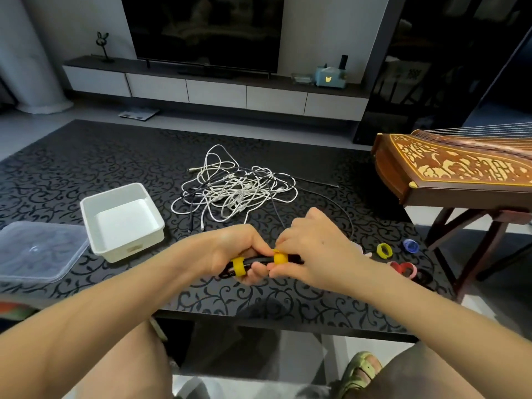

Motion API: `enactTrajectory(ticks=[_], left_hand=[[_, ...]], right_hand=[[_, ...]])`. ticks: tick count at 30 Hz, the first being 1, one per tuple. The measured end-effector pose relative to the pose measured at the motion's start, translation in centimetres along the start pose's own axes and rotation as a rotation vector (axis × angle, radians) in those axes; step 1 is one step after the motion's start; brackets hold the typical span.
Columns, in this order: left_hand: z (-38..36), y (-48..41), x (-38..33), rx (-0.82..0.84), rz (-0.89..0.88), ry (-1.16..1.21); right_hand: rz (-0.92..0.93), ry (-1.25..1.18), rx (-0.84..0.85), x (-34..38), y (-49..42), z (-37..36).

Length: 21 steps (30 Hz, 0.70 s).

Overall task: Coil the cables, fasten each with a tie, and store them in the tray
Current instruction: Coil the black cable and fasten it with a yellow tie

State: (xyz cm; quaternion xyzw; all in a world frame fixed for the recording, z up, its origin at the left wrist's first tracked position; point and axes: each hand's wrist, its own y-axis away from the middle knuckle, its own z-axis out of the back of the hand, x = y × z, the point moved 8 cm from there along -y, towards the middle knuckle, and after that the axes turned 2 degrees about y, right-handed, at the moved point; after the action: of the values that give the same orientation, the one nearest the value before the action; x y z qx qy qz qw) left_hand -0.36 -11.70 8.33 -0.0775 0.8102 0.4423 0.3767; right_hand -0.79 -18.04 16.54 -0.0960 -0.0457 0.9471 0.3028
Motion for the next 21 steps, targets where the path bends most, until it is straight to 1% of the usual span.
enactTrajectory(ticks=[2, 3, 4, 6, 8, 9, 11, 13, 15, 17, 18, 19, 20, 21], left_hand=[[1.6, 0.8, -0.1, -0.034, -0.004, -0.041], [2.5, 1.1, -0.3, -0.068, -0.022, -0.086], [3.3, 1.4, -0.6, -0.099, -0.039, -0.128], [4.6, 1.9, -0.6, -0.117, -0.034, -0.162], [5.3, 2.3, -0.2, -0.073, 0.007, -0.149], [5.5, 2.5, 0.1, -0.055, 0.024, -0.132], [6.6, 2.8, 1.0, -0.049, 0.049, -0.103], [8.2, 3.1, 2.0, -0.076, 0.062, -0.086], [10.7, 3.8, 2.8, -0.143, 0.069, -0.041], [14.1, 5.2, 3.3, -0.253, 0.016, 0.062], [16.2, 6.1, 3.4, -0.348, -0.044, 0.136], [18.9, 7.5, 3.6, -0.484, -0.120, 0.191], [21.5, 8.9, 3.9, -0.661, -0.197, 0.170], [23.9, 10.5, 4.2, -0.873, -0.243, 0.039]], right_hand=[[-0.121, -0.380, -0.066, -1.1, -0.7, -0.3], [-0.165, -0.518, -0.103, -1.5, -1.0, -0.5], [-0.176, -0.573, -0.141, -1.4, -1.4, -0.6], [-0.128, -0.577, -0.197, -0.6, -2.4, -0.6], [-0.007, -0.492, -0.263, 0.6, -3.5, -0.1], [0.071, -0.401, -0.302, 1.3, -4.0, 0.2], [0.241, -0.133, -0.356, 3.6, -5.2, -0.1], [0.360, 0.075, -0.375, 5.6, -6.6, -1.3], [0.414, 0.146, -0.351, 6.6, -8.3, -2.7], [0.376, 0.119, -0.290, 5.8, -10.2, -3.8], [0.299, 0.050, -0.237, 4.9, -11.1, -4.4], [0.193, -0.069, -0.188, 3.9, -12.4, -5.0], [0.052, -0.218, -0.154, 2.6, -13.3, -5.7], [-0.095, -0.393, -0.134, 1.3, -13.8, -6.7]])
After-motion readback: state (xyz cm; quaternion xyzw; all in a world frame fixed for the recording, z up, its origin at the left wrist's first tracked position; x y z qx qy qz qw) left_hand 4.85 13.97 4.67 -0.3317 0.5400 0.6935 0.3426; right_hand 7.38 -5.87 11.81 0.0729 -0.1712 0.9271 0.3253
